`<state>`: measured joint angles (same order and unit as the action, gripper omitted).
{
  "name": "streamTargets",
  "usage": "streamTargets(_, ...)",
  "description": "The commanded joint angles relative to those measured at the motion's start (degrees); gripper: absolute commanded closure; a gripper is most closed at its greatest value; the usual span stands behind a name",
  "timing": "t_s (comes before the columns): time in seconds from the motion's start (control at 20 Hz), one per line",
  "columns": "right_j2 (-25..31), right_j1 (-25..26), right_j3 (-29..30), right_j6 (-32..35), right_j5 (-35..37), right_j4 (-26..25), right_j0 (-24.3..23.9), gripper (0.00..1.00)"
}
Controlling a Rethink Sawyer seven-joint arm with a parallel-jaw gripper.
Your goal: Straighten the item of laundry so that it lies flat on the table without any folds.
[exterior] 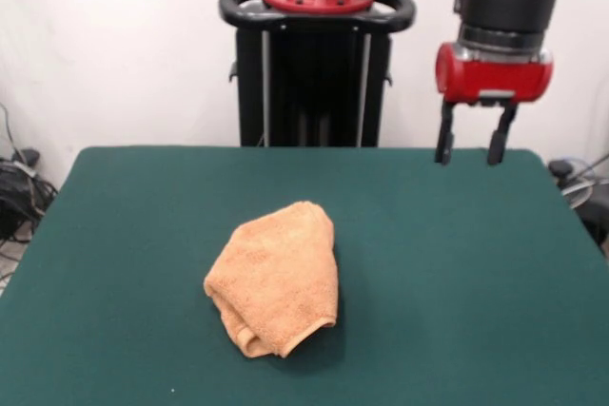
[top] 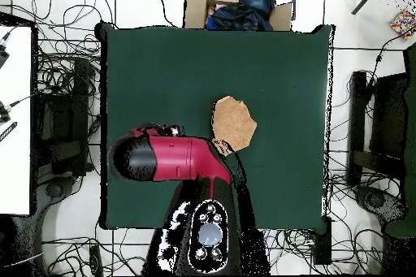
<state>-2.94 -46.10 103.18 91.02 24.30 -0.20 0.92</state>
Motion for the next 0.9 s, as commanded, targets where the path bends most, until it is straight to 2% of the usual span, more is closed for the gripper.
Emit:
streamTargets(0.05, -2.6, 4.3, -2.8, 12.9, -2.6, 0.5, -0.2, 0.00)
streamTargets(0.5, 2.9, 4.2, -1.9, 5.9, -3.5, -0.7, -7.8, 0.00)
streamTargets(0.9, 4.8, 7.6, -7.5, 2.9, -2.6, -1.9, -11.8, 0.00)
